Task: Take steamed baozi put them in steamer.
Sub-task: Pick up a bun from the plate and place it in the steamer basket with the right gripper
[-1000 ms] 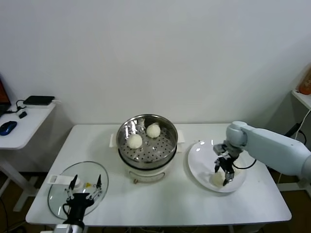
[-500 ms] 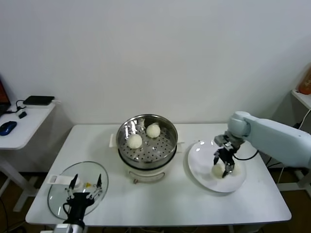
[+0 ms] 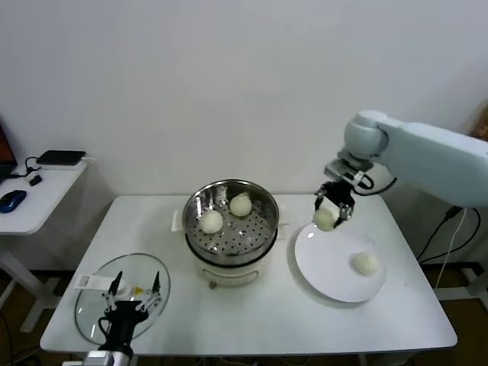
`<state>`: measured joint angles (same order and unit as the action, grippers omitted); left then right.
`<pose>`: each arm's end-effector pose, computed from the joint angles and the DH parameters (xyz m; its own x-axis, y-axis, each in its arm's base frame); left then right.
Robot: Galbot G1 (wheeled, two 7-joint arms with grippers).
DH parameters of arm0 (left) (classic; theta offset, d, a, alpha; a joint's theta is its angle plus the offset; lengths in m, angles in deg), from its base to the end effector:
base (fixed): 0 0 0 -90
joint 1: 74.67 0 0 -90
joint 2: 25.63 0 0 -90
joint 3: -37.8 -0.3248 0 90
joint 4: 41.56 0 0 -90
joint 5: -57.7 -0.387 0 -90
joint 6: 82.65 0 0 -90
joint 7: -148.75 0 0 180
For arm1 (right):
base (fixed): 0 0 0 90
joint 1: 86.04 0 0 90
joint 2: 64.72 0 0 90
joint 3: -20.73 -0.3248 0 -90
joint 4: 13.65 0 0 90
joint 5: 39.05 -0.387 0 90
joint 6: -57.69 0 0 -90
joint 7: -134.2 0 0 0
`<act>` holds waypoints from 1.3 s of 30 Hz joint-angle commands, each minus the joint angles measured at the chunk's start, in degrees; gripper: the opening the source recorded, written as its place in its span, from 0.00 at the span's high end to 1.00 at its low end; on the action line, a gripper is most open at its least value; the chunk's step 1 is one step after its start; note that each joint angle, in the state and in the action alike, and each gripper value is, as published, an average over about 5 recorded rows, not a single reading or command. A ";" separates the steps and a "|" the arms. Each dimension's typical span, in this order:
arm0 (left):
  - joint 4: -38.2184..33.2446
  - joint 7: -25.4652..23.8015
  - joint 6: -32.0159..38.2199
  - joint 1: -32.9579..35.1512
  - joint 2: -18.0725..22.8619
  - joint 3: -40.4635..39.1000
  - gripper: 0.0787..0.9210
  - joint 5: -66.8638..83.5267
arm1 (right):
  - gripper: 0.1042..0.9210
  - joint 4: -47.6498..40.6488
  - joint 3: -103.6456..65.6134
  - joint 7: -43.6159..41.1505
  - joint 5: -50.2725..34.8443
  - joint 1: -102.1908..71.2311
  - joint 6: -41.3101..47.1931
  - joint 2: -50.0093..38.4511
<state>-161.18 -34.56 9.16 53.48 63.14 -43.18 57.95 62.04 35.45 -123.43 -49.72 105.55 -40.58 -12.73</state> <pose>0.1795 0.0556 -0.3093 -0.9913 -0.0654 0.1144 -0.0537 0.9933 0.1028 0.5625 0.0268 0.0181 -0.0851 -0.0990 0.9914 -0.7108 -0.6912 -0.1301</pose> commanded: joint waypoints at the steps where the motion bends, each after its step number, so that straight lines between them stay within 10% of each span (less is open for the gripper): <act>1: -0.69 -0.26 -0.21 0.32 -0.21 0.29 0.12 -0.03 | 0.32 1.70 -2.33 -0.93 0.25 7.51 -5.47 10.36; 39: -1.16 -0.24 -0.97 0.23 -0.38 1.97 0.12 1.75 | 0.32 -10.30 -5.14 0.11 10.89 -13.71 -10.81 29.69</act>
<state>-162.50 -34.76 8.19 53.80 62.75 -41.24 59.54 53.03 30.22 -123.25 -40.00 94.52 -50.86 15.50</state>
